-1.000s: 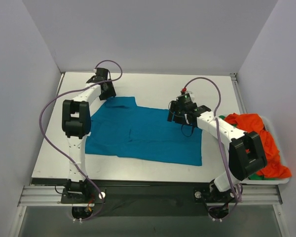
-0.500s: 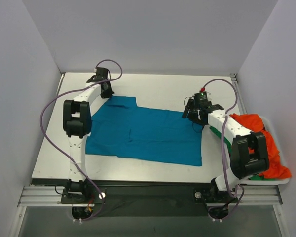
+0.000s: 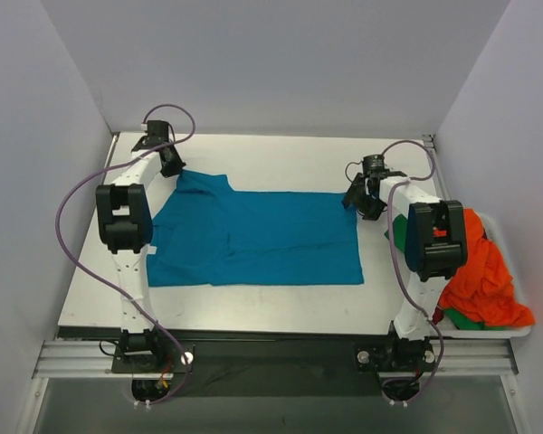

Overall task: Fold and stack the t-shirts
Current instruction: Grap the side of the flattened tshirt furthest away from the robot with both arms

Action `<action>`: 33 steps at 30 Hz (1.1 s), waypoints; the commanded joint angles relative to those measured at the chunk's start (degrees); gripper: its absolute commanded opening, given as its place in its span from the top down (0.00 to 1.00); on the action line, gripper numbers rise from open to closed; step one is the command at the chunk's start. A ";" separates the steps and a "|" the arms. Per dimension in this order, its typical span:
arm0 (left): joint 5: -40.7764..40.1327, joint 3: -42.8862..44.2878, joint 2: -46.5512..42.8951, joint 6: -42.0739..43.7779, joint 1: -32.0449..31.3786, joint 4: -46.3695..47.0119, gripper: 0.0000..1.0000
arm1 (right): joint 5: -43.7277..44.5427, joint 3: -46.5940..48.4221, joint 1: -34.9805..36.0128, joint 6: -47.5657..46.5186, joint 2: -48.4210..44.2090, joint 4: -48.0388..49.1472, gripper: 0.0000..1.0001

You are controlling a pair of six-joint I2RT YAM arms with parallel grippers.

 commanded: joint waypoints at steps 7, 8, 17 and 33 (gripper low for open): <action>5.82 -0.61 -3.17 -1.42 1.98 5.35 1.00 | -3.22 14.03 -1.93 4.60 7.44 -2.63 0.39; 6.43 -0.78 -3.26 -1.51 2.07 5.53 1.00 | -3.13 16.21 -1.93 4.87 8.23 -2.54 0.40; 7.83 -0.52 -3.17 -1.87 2.16 6.32 1.00 | -1.90 19.05 -2.02 7.33 13.16 -2.54 0.53; 13.99 -0.08 -5.01 -2.83 2.07 9.04 1.00 | -3.22 20.54 -2.81 8.21 15.44 -2.72 0.76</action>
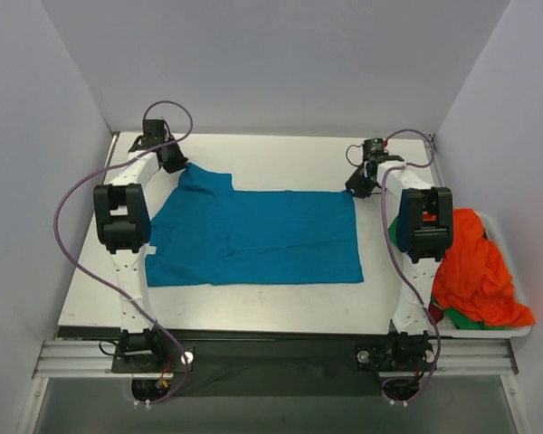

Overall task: Fold and stack the t-shirts
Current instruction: Grap the side of the flattened tshirt furthest away from the robot with both arms

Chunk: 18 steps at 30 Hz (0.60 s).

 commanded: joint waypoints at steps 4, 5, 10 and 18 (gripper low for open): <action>4.99 1.10 -5.87 -1.28 0.39 3.95 1.00 | -0.66 1.77 -0.58 0.56 1.24 -1.54 0.89; 5.52 0.93 -6.66 -1.55 0.39 4.22 1.00 | -0.75 1.68 -0.58 0.47 1.06 -1.54 0.91; 9.03 0.22 -9.74 -3.39 0.65 5.97 1.00 | -1.54 1.15 -0.85 -0.76 0.01 -1.54 1.00; 11.50 -8.47 -18.79 -6.56 0.65 10.28 1.00 | -1.11 -1.48 -0.85 -2.52 -3.85 -0.49 1.00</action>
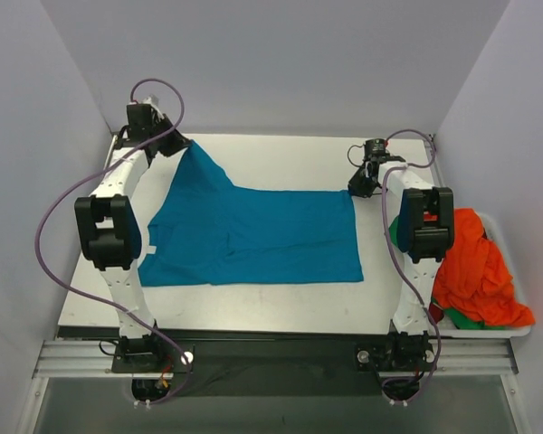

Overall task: Fold and stack the t-shirts
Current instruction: Grap the side of the flattened tshirt furthest away from the robot with both arms

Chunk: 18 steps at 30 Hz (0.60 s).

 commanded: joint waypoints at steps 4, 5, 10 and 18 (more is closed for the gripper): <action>2.78 -7.84 -9.01 -2.81 0.61 6.79 1.00 | 0.27 -3.41 -0.24 -1.65 -5.86 0.59 1.00; 2.79 -9.68 -10.33 -2.98 0.61 6.80 1.00 | 0.27 -3.85 -0.23 -1.65 -6.38 0.86 1.00; 1.56 -15.05 -14.64 -3.95 0.70 5.57 1.00 | 0.27 -9.83 -0.15 -1.21 -11.04 4.37 1.00; 1.03 -22.34 -22.73 -4.39 0.70 3.72 1.00 | -0.17 -15.46 -0.15 -1.03 -16.75 6.92 1.00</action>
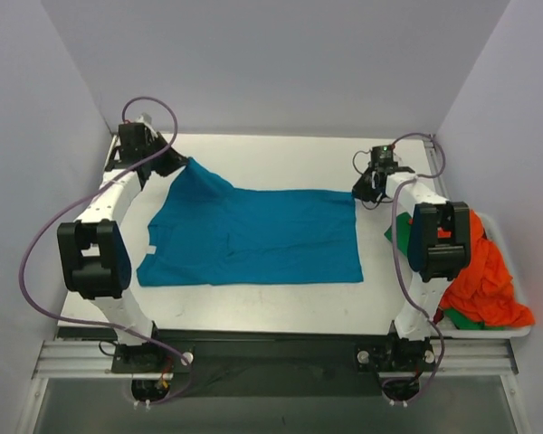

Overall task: Fold and stack the t-shirts
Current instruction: Grap the side of the flattened tshirt furthest away from the robot with both arms, then fold the other side of the tshirt into a rectangle

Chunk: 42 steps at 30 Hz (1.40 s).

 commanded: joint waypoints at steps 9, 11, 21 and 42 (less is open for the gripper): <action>-0.30 -13.85 -16.70 -1.40 1.55 -1.60 1.00 | 1.32 -7.84 -0.06 -0.27 -10.27 1.20 1.00; -0.92 -16.32 -20.04 -1.49 1.91 -2.66 1.00 | 1.50 -9.68 0.03 -0.27 -12.02 1.20 1.00; -0.13 -26.44 -33.06 1.94 5.86 -6.78 1.00 | 2.82 -16.89 0.64 0.00 -18.18 1.20 1.00; 2.42 -32.95 -39.13 5.46 11.22 -11.10 1.00 | 4.22 -26.04 2.75 0.52 -25.83 1.64 1.00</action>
